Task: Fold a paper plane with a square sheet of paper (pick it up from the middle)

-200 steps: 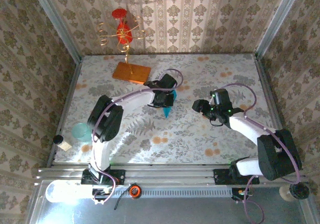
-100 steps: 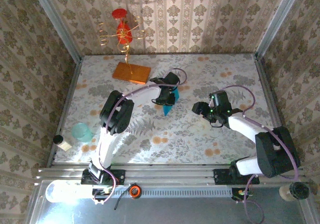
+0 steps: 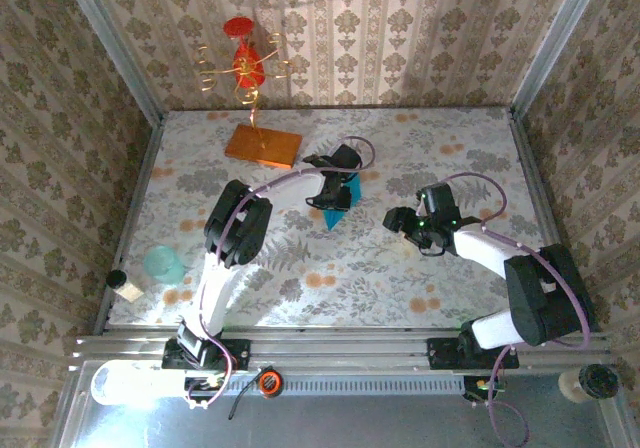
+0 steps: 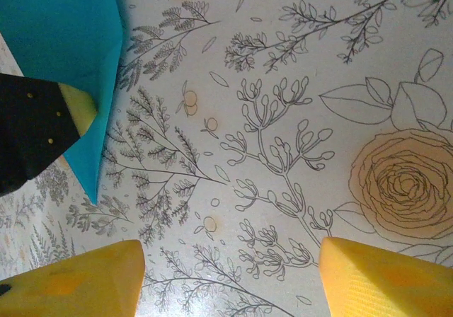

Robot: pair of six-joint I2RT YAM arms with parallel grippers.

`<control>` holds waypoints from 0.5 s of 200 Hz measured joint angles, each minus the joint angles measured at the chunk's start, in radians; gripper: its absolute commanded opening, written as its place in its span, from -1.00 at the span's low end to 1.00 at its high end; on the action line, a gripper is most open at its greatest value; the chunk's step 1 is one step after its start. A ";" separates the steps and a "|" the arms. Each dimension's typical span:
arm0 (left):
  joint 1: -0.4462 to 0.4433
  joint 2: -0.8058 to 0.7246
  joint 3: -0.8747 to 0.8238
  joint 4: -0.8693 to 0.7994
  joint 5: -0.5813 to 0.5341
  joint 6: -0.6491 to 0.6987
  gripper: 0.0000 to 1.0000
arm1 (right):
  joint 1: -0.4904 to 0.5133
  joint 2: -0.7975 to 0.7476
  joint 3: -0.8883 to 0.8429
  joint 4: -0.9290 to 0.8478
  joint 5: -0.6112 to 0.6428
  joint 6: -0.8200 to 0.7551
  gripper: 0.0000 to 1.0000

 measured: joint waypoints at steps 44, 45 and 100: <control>0.000 0.011 0.012 0.002 -0.034 -0.047 -0.16 | -0.001 0.000 -0.006 0.000 -0.001 0.000 0.36; 0.000 0.011 0.012 0.002 -0.034 -0.047 -0.16 | -0.001 0.000 -0.006 0.000 -0.001 0.000 0.36; 0.000 0.013 0.015 0.016 -0.051 -0.086 -0.06 | -0.001 0.000 -0.006 -0.002 -0.008 -0.007 0.39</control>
